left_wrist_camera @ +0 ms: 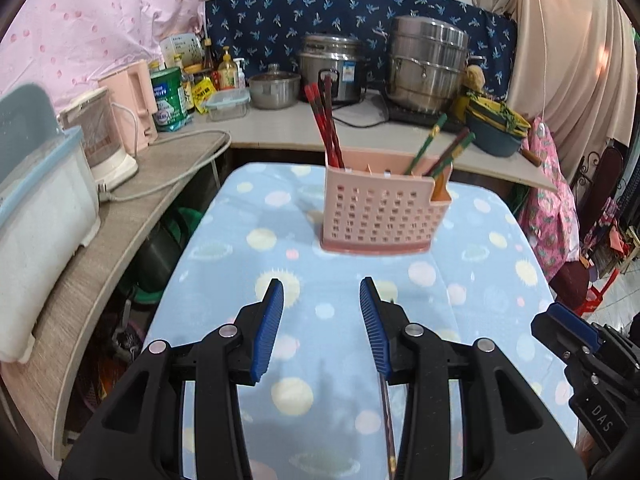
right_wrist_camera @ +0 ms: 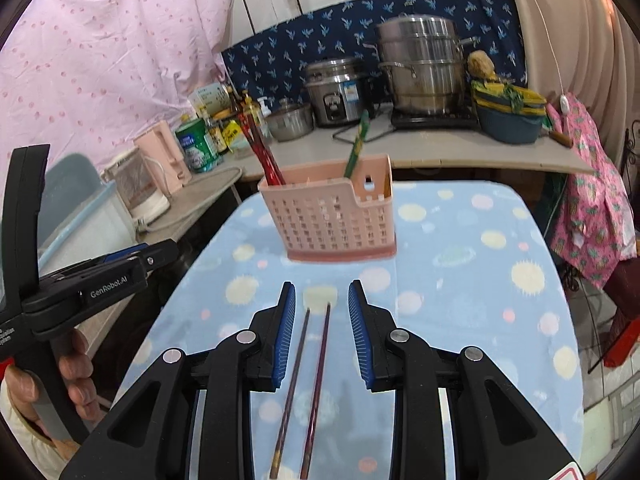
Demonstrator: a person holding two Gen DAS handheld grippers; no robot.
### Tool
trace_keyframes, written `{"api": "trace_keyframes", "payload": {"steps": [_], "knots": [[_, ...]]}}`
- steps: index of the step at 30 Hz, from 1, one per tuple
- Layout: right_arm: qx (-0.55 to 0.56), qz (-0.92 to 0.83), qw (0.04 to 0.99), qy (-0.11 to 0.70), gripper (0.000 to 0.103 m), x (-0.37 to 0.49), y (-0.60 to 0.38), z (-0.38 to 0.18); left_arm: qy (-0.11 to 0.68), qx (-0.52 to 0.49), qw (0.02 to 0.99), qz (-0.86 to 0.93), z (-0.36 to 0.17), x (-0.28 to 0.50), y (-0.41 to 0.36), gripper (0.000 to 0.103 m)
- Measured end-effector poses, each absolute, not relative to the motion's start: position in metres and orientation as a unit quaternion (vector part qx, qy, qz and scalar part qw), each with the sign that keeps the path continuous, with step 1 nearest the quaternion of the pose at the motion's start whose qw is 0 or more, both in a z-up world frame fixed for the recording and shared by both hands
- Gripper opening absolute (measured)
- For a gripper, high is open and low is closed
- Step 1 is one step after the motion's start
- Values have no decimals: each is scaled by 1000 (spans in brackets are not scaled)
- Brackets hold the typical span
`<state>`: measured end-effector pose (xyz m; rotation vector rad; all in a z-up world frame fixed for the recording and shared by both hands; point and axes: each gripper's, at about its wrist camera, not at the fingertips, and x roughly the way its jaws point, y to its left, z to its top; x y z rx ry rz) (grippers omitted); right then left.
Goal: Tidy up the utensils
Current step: 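Move both tools back down over the last two chopsticks, then grasp a dark-red chopstick with the right tool while the left tool grasps the brown one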
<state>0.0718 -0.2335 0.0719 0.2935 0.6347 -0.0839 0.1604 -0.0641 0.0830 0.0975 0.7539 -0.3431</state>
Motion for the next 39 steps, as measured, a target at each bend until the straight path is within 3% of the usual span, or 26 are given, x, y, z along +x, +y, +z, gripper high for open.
{"api": "trace_keyframes", "payload": {"steps": [20,34,37,39], "knots": [[136,-29,901,412,27,23,-190,-30,463,70,867,-172,-15,99,-50,38],[124,-20,884,450,27,27,-166,-72,487,81,852,-175,-40,86,-51,57],[124,-22,881,455,24,29,-165,-79,489,83,850,-177,-43,85,-52,60],[122,-24,879,460,15,30,-164,-84,490,85,849,-179,-44,83,-54,62]]}}
